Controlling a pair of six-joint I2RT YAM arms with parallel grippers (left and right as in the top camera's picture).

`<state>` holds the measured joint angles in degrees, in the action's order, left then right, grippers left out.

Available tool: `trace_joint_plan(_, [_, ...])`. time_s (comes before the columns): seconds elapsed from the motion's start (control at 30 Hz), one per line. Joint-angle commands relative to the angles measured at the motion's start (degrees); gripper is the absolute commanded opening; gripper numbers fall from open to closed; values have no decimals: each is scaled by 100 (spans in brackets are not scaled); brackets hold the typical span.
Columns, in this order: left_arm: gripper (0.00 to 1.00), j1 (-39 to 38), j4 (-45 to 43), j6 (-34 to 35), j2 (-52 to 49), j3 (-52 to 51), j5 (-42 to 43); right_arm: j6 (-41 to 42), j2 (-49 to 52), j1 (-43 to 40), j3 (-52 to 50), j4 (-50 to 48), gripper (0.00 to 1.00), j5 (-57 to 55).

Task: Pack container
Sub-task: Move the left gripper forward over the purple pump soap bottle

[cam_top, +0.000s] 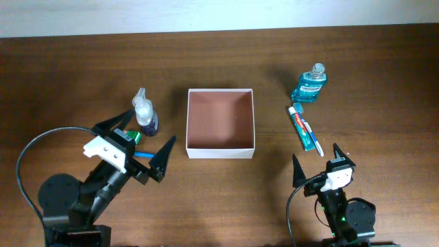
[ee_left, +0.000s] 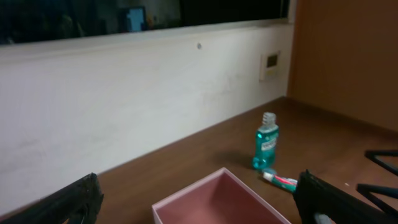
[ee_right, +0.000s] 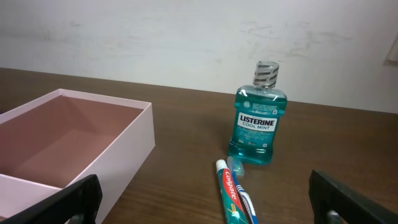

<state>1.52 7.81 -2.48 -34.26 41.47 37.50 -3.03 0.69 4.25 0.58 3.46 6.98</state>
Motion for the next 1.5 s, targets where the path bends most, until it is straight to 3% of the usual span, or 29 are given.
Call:
trace_joint_plan(0.0, [99,13,175,87,46,15,-116,2,-33,-24,-26,26,98,9])
trace_joint_plan(0.2, [99,13,1080,1246,-286,15,-2796,2,-33,-24,-26,26,99,7])
trace_joint_plan(0.23, [99,13,1158,1370,-398,15,-2938,2,-33,-24,-26,26,99,7])
trace_joint_plan(0.47, [99,11,1115,1661,-1366,15,-3147,2,-33,-24,-26,26,98,7])
trace_joint_plan(0.57, [89,9,907,1663,-1954,15,-3156,2,-33,-24,-26,28,99,7])
trace_joint_plan(0.73, [89,7,529,1661,-2699,15,-2979,2,-33,-24,-26,28,98,9])
trace_joint_plan(0.87, [75,0,199,1657,-2885,15,-2935,4,-33,-24,-26,28,99,7])
trace_joint_plan(0.97, [72,0,122,1644,-2861,15,-2940,2,-33,-24,-26,26,99,9])
trace_joint_plan(1.1, [73,-2,116,1609,-2874,15,-2938,4,-33,-24,-26,28,98,7])
trace_joint_plan(1.2, [82,-4,103,1556,-2879,15,-2935,2,-33,-24,-26,28,99,9])
trace_joint_plan(1.47, [85,-4,-278,557,-2894,15,-2940,4,-33,-24,-26,26,99,9])
